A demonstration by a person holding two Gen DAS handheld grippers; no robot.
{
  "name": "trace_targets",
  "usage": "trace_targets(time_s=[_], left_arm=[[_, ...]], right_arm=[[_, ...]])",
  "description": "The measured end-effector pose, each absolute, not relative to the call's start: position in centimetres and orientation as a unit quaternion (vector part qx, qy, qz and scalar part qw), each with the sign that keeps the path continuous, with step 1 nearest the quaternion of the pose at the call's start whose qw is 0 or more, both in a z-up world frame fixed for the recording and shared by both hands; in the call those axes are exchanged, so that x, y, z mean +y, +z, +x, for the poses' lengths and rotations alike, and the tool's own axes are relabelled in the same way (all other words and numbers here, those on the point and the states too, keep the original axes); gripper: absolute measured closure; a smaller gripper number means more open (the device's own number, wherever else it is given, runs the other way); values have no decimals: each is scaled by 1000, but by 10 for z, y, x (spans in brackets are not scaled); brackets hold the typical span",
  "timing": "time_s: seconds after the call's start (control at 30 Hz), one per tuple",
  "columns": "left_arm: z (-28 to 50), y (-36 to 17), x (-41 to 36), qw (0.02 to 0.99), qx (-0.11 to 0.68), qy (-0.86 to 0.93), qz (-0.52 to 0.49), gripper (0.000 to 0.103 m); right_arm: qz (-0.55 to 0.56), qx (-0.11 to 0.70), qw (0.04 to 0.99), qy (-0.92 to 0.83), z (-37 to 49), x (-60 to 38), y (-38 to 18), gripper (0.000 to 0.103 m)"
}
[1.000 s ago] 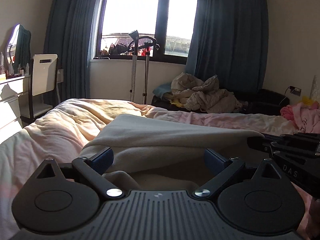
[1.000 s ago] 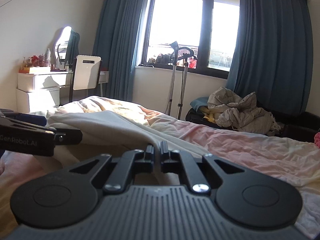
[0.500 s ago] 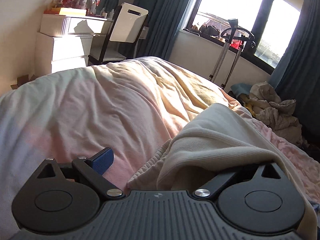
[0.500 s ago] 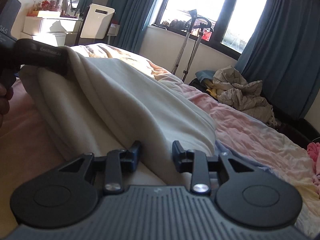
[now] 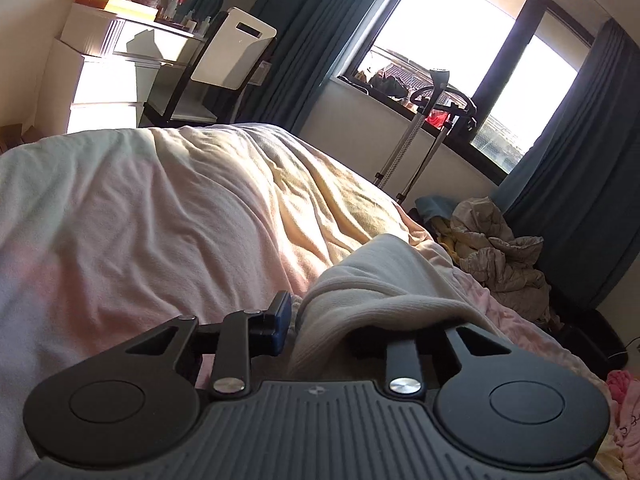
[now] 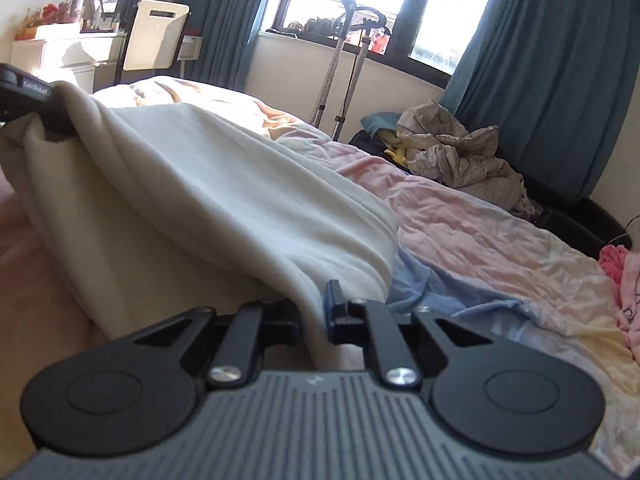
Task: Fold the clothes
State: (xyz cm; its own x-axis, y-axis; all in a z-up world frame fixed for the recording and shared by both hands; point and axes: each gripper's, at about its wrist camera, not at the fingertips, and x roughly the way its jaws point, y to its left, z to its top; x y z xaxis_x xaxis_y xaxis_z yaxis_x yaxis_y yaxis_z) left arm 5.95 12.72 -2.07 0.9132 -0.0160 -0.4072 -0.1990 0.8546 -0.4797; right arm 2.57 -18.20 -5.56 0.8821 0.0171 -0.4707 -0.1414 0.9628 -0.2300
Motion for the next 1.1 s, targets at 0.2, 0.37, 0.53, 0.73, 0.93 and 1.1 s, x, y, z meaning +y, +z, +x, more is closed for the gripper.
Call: trace_targets(time_s=[0.2,0.37,0.53,0.73,0.93,1.1], left_arm=[[65,-29,138,927,223,60,-297,74],[65,-34,143,918,236,63,-311,62],[38,-28,152,891,253,70,-370,41],[12,-46,166,821,293,52,-488,29],[12,-63,166,781,304,4,-546,22],[23,-80,156,771,315,-4,-553,15]], right_arm=[[-183,222,957,43,15,-175,-51,92],[-257,275,925,60,21,-153,-83,88],[-185,282,939,63,24,-170,-68,85],[-32,305,948,81,32,-190,-56,68],[-1,308,948,84,29,-190,-53,65],[8,307,947,90,31,-189,-53,58]])
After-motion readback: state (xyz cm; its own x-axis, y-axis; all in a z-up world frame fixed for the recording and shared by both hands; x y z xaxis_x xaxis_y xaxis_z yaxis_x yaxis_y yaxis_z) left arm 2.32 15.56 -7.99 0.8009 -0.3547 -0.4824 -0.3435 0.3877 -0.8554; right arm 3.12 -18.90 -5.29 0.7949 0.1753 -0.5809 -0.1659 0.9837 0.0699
